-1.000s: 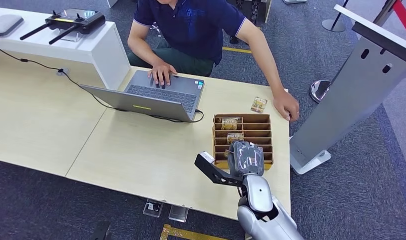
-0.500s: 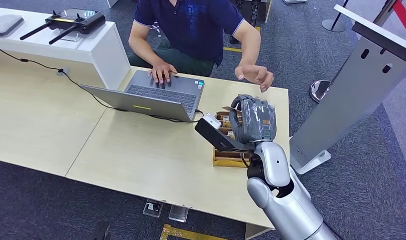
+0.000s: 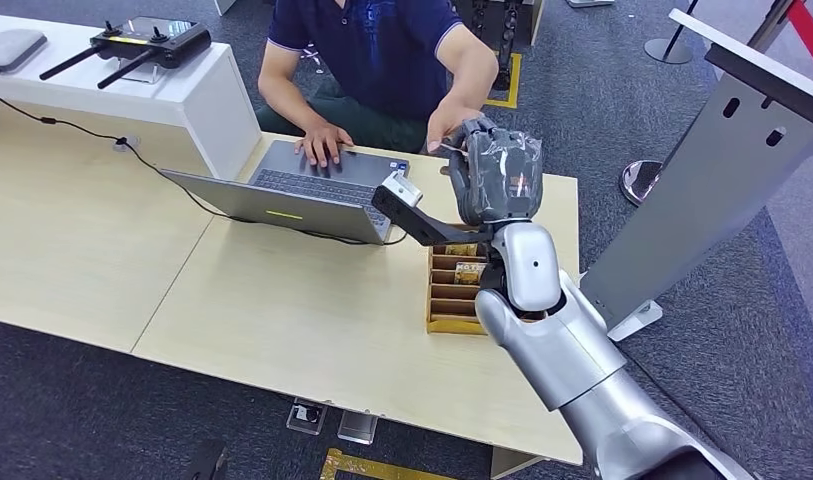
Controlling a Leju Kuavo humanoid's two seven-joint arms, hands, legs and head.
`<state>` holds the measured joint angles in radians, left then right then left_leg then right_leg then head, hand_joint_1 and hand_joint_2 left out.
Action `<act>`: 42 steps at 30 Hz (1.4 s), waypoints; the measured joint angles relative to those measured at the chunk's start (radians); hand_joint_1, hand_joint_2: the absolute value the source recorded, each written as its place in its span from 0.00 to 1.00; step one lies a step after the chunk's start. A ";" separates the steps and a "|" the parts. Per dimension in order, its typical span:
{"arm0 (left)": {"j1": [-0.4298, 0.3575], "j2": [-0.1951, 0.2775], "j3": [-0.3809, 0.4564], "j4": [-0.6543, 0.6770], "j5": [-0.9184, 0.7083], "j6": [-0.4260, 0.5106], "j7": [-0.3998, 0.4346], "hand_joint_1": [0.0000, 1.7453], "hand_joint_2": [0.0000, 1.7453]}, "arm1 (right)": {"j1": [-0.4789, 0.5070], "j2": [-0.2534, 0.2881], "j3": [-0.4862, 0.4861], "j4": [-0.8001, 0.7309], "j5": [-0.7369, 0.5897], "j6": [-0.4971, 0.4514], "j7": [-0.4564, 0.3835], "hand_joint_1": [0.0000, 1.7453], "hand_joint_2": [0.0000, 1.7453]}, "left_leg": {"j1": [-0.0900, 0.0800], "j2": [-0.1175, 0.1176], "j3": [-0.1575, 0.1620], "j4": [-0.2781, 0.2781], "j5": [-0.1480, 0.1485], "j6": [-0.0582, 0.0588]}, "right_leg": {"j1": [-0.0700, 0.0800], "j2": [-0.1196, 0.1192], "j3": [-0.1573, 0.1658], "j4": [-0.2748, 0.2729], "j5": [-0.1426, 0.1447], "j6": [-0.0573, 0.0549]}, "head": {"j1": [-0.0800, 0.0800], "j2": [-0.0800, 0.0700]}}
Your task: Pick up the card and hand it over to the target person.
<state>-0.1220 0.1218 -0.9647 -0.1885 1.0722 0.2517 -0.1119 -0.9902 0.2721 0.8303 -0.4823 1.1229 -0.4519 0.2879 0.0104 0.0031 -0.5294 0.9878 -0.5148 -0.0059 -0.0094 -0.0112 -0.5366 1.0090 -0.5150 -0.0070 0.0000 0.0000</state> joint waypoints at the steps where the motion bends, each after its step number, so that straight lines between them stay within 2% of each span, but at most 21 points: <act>1: 0.001 0.001 -0.001 0.000 -0.001 -0.006 0.001 0.00 0.00 | 0.001 0.000 -0.003 0.000 0.001 0.000 0.001 0.50 1.00 | 0.000 0.000 0.000 0.000 0.000 0.000 | 0.000 0.000 0.000 0.000 0.000 0.000 | 0.000 0.000; 3: 0.002 0.001 -0.001 0.002 0.000 -0.011 0.000 0.00 0.50 | 0.004 -0.002 -0.009 -0.002 0.002 0.000 0.002 0.00 1.00 | 0.000 -0.001 0.000 0.001 0.000 0.000 | 0.000 -0.001 0.000 0.000 0.000 0.000 | 0.000 0.000; 5: 0.002 -0.001 0.005 0.004 0.005 -0.005 -0.010 0.00 1.00 | 0.008 -0.006 -0.019 -0.009 0.003 -0.004 0.000 0.00 1.00 | 0.000 -0.001 -0.001 0.001 0.000 0.000 | 0.000 -0.001 -0.001 0.000 0.000 0.000 | 0.000 0.000; 9: 0.003 -0.002 0.018 0.004 0.017 0.008 -0.015 0.00 0.00 | 0.025 -0.022 -0.052 -0.051 -0.012 -0.009 -0.016 0.00 1.00 | 0.000 -0.002 -0.001 0.000 0.000 0.000 | 0.000 -0.002 -0.001 0.000 0.000 0.000 | 0.000 0.000; 14: 0.008 0.001 0.023 0.005 0.023 0.007 -0.018 0.00 0.00 | 0.086 -0.080 -0.150 -0.211 -0.162 0.003 -0.100 0.00 1.00 | 0.000 -0.003 -0.002 0.001 0.000 0.000 | 0.000 -0.002 -0.001 0.000 0.000 0.000 | 0.000 0.000; 17: 0.011 0.003 0.029 0.006 0.029 0.007 -0.021 0.00 0.00 | 0.160 -0.147 -0.197 -0.387 -0.329 0.071 -0.161 0.00 1.00 | 0.001 -0.004 -0.002 0.001 0.000 0.000 | 0.001 -0.004 0.000 -0.001 0.000 0.000 | 0.000 0.000; 20: 0.012 0.004 0.037 0.006 0.038 0.009 -0.023 0.00 0.00 | 0.279 -0.248 -0.229 -0.611 -0.500 0.150 -0.209 0.00 1.00 | 0.001 -0.007 -0.002 0.001 0.000 0.001 | 0.001 -0.007 0.001 -0.002 -0.001 0.001 | 0.000 0.000; 22: 0.012 0.003 0.043 0.006 0.045 0.013 -0.024 0.00 0.00 | 0.385 -0.306 -0.277 -0.739 -0.670 0.209 -0.265 0.00 1.00 | 0.002 -0.009 -0.001 0.000 0.001 0.001 | 0.002 -0.009 0.003 -0.003 -0.001 0.001 | 0.000 0.000; 27: 0.012 0.002 0.044 0.006 0.048 0.023 -0.013 0.00 0.00 | 0.612 -0.379 -0.409 -0.907 -1.092 0.320 -0.471 0.00 1.00 | 0.001 -0.012 0.000 0.000 0.001 0.001 | 0.001 -0.012 0.004 -0.005 -0.001 0.001 | 0.000 0.000; 30: 0.012 0.001 0.052 0.006 0.056 0.031 -0.013 0.00 0.00 | 0.720 -0.408 -0.482 -0.998 -1.249 0.380 -0.577 0.00 1.00 | 0.001 -0.012 -0.001 0.001 0.001 0.001 | 0.001 -0.012 0.003 -0.004 -0.002 0.001 | 0.000 0.000; 36: 0.013 0.003 0.071 0.007 0.076 0.038 -0.016 0.00 0.00 | 0.854 -0.453 -0.573 -1.142 -1.354 0.489 -0.630 0.00 1.00 | 0.000 -0.009 -0.003 0.003 0.000 0.001 | 0.000 -0.009 0.000 -0.002 -0.002 0.001 | 0.000 0.000; 42: 0.013 0.003 0.084 0.010 0.090 0.050 0.004 0.00 0.00 | 0.959 -0.476 -0.595 -1.165 -1.297 0.559 -0.585 0.00 1.00 | 0.000 -0.008 -0.002 0.002 0.000 0.001 | 0.000 -0.008 0.001 -0.002 -0.002 0.001 | 0.000 0.000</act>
<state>-0.1086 0.1250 -0.8808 -0.1786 1.1626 0.3013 -0.1079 -0.0315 -0.2034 0.2348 -1.6476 -0.1743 0.1075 -0.2973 0.0104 -0.0050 -0.5311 0.9899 -0.5153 -0.0050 -0.0094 -0.0194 -0.5360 1.0069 -0.5169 -0.0063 0.0000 0.0000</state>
